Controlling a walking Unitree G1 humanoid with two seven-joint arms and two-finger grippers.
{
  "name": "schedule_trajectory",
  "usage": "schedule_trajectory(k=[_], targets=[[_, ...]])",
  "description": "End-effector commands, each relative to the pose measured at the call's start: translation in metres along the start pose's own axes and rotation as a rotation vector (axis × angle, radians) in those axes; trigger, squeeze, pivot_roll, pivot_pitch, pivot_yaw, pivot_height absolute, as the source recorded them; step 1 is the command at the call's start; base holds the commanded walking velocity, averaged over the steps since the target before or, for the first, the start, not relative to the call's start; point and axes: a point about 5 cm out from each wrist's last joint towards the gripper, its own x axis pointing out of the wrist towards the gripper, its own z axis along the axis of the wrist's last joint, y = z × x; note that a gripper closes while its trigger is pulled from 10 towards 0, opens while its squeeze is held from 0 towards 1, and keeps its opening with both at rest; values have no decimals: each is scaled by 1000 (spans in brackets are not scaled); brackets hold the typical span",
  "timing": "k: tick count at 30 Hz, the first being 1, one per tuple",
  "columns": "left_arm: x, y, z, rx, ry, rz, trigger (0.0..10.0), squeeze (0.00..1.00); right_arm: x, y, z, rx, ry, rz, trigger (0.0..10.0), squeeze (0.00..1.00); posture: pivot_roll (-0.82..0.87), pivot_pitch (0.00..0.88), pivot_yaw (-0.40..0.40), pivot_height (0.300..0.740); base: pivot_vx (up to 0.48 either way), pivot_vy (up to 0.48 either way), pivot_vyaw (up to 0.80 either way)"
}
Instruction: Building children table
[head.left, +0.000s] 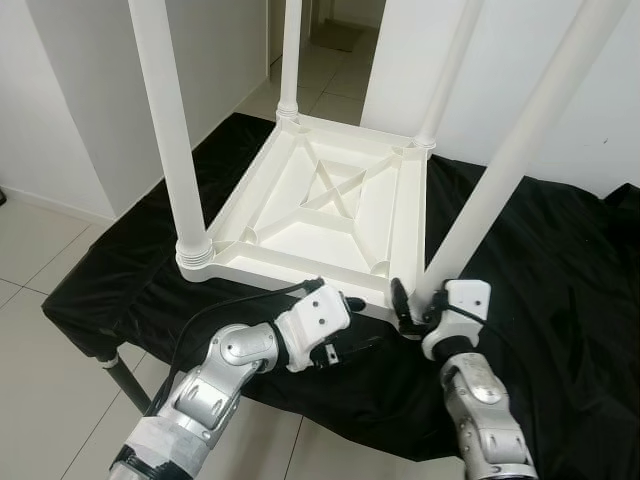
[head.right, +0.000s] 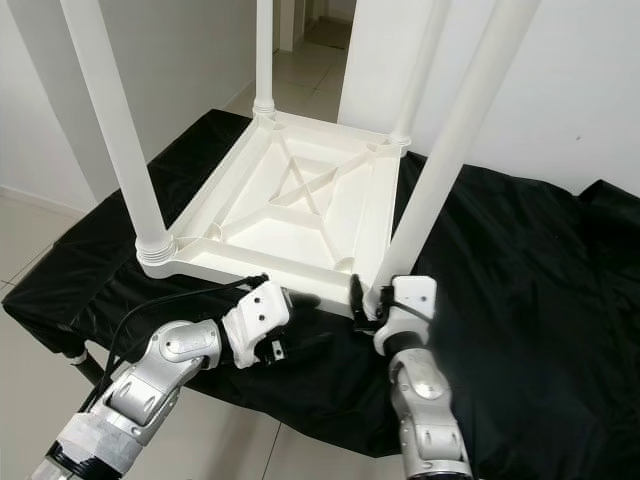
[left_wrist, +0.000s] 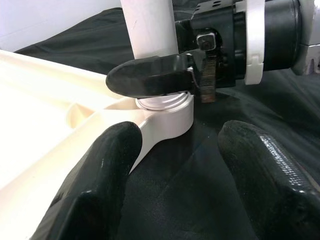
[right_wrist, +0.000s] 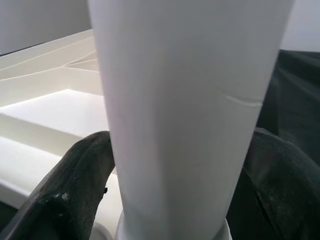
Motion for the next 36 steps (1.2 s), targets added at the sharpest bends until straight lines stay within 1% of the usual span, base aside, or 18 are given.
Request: schedule_trajectory(k=[1, 3, 5, 6, 8, 9, 11, 14, 18, 21, 22, 24, 25, 34, 35, 36], targets=[[1, 1, -1, -4, 5, 2, 10000, 0, -2, -1, -3, 8, 4, 9, 10000, 0, 29, 0, -81, 740, 0, 0, 0], [1, 1, -1, -3, 6, 2, 10000, 0, -3, -3, -3, -1, -1, 34, 10000, 0, 29, 0, -82, 740, 0, 0, 0], [2, 3, 0, 4, 6, -2, 10000, 0, -2, -10, -3, -28, -8, 118, 10000, 0, 27, 0, -81, 740, 0, 0, 0], [2, 3, 0, 4, 6, -2, 10000, 0, -2, -10, -3, -28, -8, 118, 10000, 0, 27, 0, -81, 740, 0, 0, 0], [2, 4, 0, 9, 6, -5, 10000, 0, 0, -17, 0, -53, -14, 190, 10000, 0, 27, 0, -79, 740, 0, 0, 0], [2, 4, 0, 9, 6, -5, 10000, 0, 0, -17, 0, -53, -14, 190, 10000, 0, 27, 0, -79, 740, 0, 0, 0], [3, 5, 1, 11, 6, -6, 10000, 0, 2, -19, 2, -68, -13, 246, 10000, 0, 26, 0, -74, 740, 0, 0, 0], [3, 5, 1, 13, 5, -7, 10000, 0, 3, -19, 2, -66, -5, 279, 10000, 0, 27, 0, -76, 740, 0, 0, 0], [3, 4, 2, 12, 2, -9, 10000, 0, 6, -19, 0, -89, 35, 410, 10000, 0, 23, 0, -73, 740, 0, 0, 0], [4, 4, 3, 11, 0, -10, 10000, 0, 7, -19, -1, -97, 47, 436, 9882, 0, 22, 0, -74, 740, 0, 0, 0], [4, 4, 3, 9, -1, -11, 10000, 0, 9, -19, -3, -103, 55, 449, 3569, 0, 20, 0, -74, 740, 0, 0, 0], [5, 4, 3, 8, -2, -11, 10000, 0, 9, -19, -4, -108, 60, 456, 3569, 0, 21, 0, -73, 740, 0, 0, 0], [5, 4, 3, 9, -4, -11, 10000, 0, 11, -20, -5, -112, 64, 470, 0, 0, 22, 0, -75, 740, 0, 0, 0], [7, 10, 6, 12, -14, 15, 10000, 0, 12, -24, -7, -94, 74, 489, 0, 0, 22, 0, -69, 740, 0, 0, 0], [7, 11, 7, 11, -15, 20, 10000, 0, 12, -25, -7, -73, 72, 480, 4000, 0, 23, 0, -67, 740, 0, 0, 0], [7, 11, 7, 11, -15, 20, 10000, 0, 12, -25, -7, -73, 72, 480, 4000, 0, 23, 0, -67, 740, 0, 0, 0]])
